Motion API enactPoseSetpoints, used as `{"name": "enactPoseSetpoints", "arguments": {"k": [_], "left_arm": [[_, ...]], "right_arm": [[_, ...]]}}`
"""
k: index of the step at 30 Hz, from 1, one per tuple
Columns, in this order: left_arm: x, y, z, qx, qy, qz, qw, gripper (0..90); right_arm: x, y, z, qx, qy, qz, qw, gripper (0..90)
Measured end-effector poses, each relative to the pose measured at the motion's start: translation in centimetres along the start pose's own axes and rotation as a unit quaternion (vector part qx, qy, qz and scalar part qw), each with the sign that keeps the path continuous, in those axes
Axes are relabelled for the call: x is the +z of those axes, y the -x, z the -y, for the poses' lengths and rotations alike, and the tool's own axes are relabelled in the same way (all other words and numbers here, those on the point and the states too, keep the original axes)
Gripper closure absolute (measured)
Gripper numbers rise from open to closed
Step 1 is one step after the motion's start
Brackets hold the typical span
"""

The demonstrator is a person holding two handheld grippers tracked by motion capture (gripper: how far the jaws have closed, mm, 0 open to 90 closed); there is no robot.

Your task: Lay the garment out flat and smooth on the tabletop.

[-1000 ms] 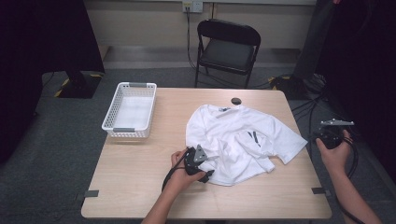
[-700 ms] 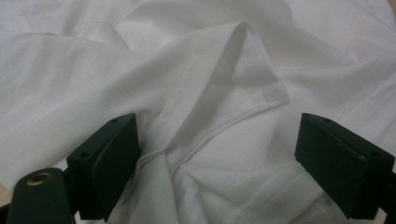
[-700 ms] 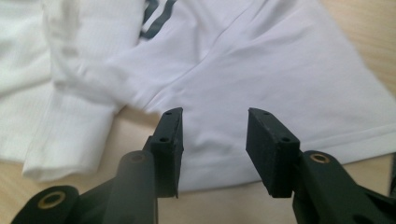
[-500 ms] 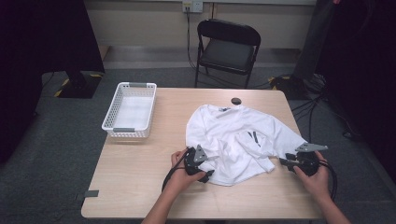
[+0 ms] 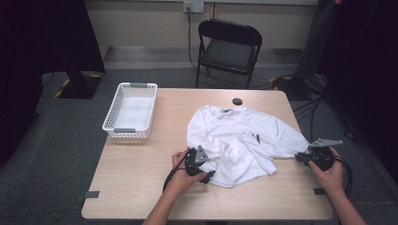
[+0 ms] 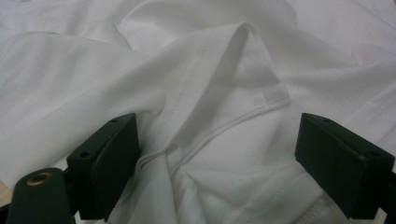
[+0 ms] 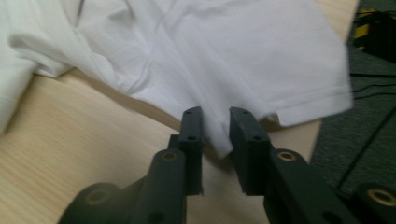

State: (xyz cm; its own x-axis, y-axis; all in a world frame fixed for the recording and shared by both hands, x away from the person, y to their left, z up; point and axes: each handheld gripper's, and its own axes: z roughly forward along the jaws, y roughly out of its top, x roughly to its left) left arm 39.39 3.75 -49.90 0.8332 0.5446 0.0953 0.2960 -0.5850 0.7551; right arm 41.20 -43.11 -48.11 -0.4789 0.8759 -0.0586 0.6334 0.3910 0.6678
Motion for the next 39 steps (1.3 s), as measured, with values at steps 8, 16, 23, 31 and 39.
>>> {"name": "enactPoseSetpoints", "arguments": {"k": [8,16,23,31,39], "left_arm": [[0.0,0.0,0.0,0.0,0.0,0.001,1.0,13.5],[0.0,0.0,0.0,0.0,0.0,0.0,1.0,13.5],[0.0,0.0,0.0,0.001,0.002,-0.001,1.0,13.5],[-0.5,-0.2,0.0,-0.021,0.013,0.0,0.9997,14.9],[-2.5,-0.6,-0.8,-0.043,0.024,0.001,0.9988,16.2]], "right_arm": [[-1.1,-3.6,-0.9,0.005,0.066,-0.061,0.9959,37.6],[0.9,-10.1,-2.3,-0.037,0.074,-0.127,0.9884,19.8],[2.8,-12.4,-1.5,-0.072,0.052,-0.11,0.99,16.5],[2.8,-12.4,-1.4,-0.069,0.056,-0.109,0.99,16.3],[2.8,-12.4,-1.4,-0.069,0.056,-0.109,0.99,16.3]]}}
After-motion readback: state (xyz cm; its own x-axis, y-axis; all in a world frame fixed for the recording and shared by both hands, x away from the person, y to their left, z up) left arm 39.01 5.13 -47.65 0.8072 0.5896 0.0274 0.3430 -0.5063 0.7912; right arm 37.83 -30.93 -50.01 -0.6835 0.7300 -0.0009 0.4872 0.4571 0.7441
